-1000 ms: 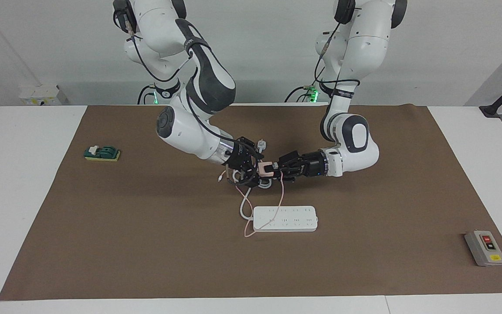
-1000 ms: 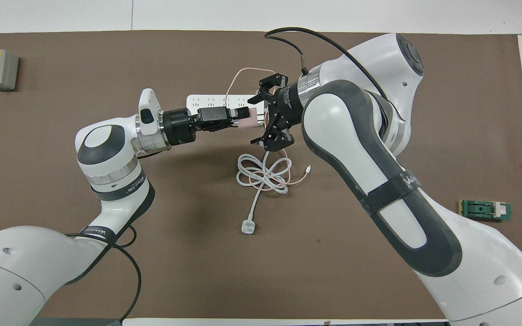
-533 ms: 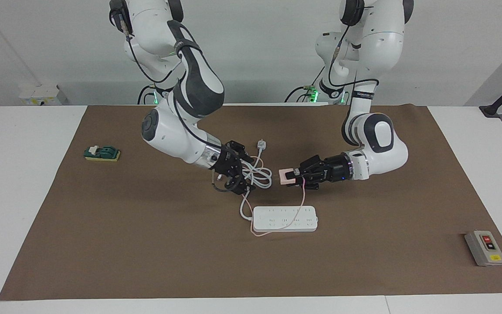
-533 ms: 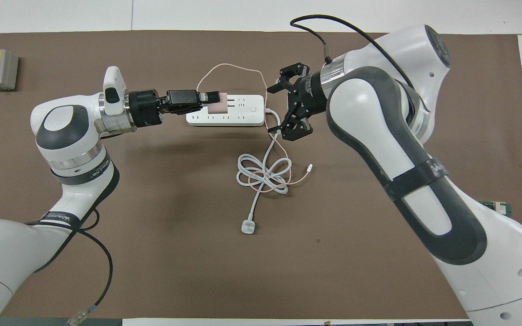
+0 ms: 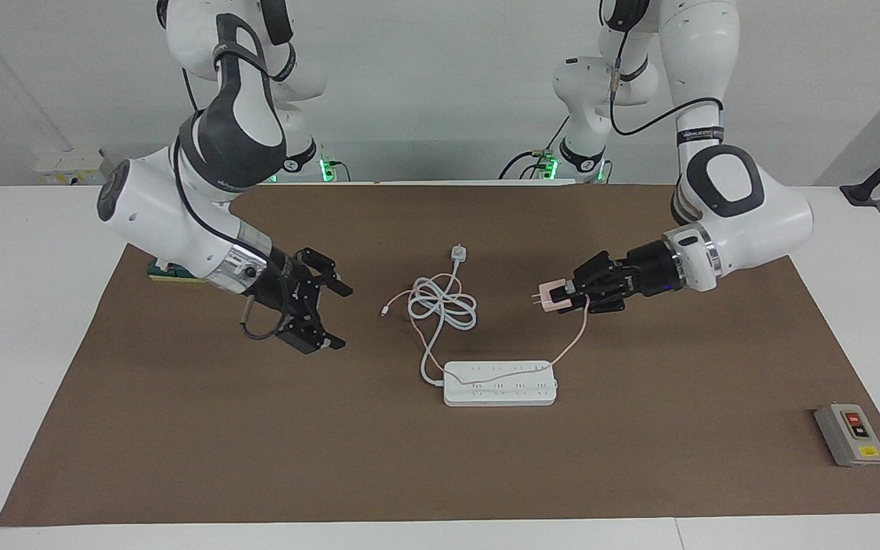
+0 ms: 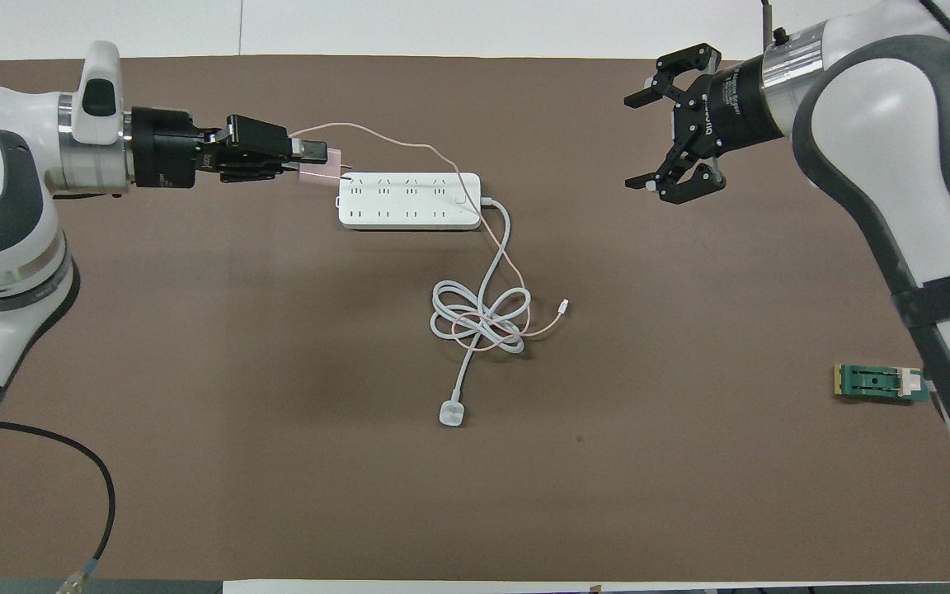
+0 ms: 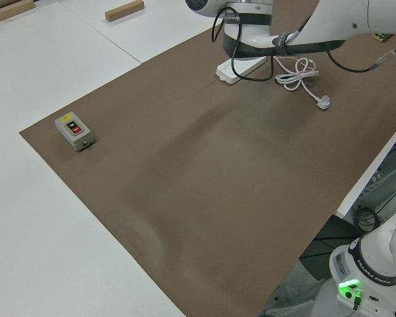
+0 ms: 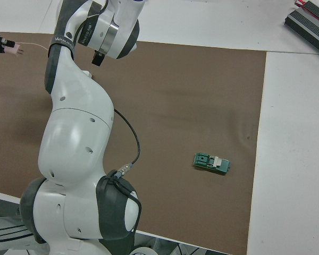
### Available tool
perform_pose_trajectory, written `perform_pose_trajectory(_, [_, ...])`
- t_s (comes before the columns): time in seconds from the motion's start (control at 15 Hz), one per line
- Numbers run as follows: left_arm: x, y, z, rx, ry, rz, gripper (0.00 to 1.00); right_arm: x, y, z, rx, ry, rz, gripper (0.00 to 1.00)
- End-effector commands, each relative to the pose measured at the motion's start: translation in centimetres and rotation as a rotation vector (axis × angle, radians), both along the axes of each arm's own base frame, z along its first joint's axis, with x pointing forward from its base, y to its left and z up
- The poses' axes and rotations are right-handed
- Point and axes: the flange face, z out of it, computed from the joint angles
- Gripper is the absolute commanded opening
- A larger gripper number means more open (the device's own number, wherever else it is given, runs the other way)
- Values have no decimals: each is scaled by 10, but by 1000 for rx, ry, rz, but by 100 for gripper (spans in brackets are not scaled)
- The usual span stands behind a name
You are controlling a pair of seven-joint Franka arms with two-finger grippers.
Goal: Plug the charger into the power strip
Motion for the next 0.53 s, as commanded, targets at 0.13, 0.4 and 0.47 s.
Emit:
perform_pose_trajectory(0.13, [-16,40,32,256,126,0,0,-16,-33,26,-133,-103,202,100])
perform_pose_trajectory(0.4, [-30,54,73,545,248,5,0,-31,-41,40,-255,-209,499,100])
perform_pose_trajectory(0.47, [-36,54,81,592,317,24,0,-35,-46,42,-270,-232,574,100])
